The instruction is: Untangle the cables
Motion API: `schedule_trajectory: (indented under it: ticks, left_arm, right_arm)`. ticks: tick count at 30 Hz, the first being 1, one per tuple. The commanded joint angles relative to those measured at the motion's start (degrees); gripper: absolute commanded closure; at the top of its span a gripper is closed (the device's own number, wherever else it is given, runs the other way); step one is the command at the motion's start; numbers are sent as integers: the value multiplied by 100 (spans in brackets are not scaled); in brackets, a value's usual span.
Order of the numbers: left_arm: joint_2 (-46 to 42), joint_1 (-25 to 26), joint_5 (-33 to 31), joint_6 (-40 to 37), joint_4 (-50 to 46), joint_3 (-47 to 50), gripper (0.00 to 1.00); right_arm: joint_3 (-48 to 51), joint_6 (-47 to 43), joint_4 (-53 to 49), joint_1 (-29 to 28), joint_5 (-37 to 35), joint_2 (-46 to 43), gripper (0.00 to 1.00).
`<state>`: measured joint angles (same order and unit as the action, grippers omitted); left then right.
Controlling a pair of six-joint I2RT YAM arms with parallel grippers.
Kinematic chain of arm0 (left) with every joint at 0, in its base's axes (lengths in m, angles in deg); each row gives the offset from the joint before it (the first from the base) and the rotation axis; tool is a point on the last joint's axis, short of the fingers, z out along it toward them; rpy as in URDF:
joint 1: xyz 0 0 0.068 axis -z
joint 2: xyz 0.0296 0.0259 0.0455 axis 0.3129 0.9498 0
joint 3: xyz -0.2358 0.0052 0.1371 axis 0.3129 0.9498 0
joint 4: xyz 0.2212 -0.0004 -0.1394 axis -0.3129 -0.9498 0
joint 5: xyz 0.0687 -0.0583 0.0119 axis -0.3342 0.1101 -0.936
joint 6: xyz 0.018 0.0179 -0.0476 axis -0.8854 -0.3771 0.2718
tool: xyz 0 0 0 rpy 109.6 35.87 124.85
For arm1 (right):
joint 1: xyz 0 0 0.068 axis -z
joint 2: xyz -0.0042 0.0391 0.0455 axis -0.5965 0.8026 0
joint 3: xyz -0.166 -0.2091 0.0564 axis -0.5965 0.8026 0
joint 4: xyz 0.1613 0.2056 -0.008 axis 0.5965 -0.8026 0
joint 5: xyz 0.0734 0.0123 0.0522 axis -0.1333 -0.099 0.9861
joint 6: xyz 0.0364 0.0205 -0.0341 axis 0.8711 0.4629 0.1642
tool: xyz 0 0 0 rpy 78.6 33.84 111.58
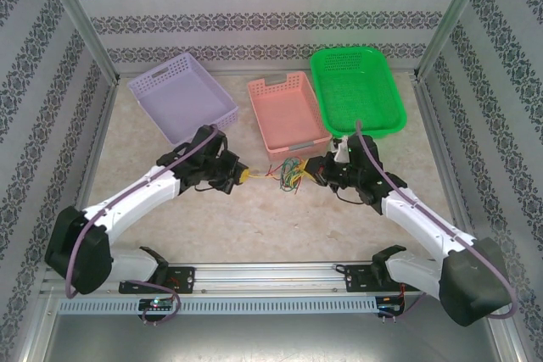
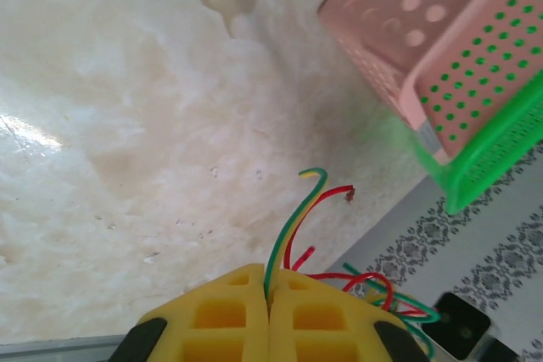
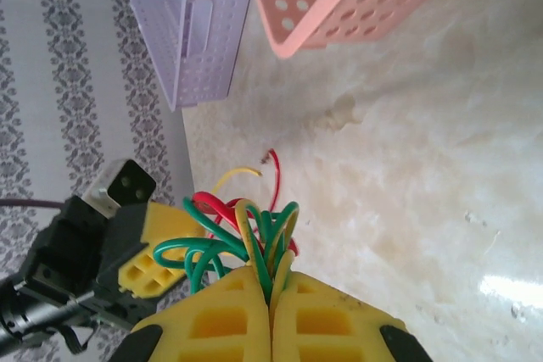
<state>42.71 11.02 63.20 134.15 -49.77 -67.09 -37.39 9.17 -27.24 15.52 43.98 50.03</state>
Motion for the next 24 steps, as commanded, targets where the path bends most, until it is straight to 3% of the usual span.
schedule_trajectory:
  ticks: [1, 5, 9, 12, 16, 24]
  left_arm:
    - [-218, -334, -517, -175, -1553, 405, 100]
    - [-359, -567, -812, -688, -2020, 304, 100]
    - [-250, -739, -1225, -1431, -2517, -8, 100]
    - [-171, -841, -1404, -1861, -2502, -129, 100]
    - [-27, -867, -1372, -2142, -2252, -211, 100]
    - [123, -860, -1043, -2283, -1780, -103, 100]
  right_arm:
    - [108, -261, -575, 292, -412, -93, 100]
    - [28, -419, -1021, 573, -590, -212, 100]
    - [-25, -512, -955, 1055, -163, -142, 100]
    - [-429, -1196, -1498, 1090, 86, 175, 100]
    - [-1088, -2186, -2447, 577, -178, 635, 100]
    - [-1565, -2479, -2491, -1005, -1247, 1225, 100]
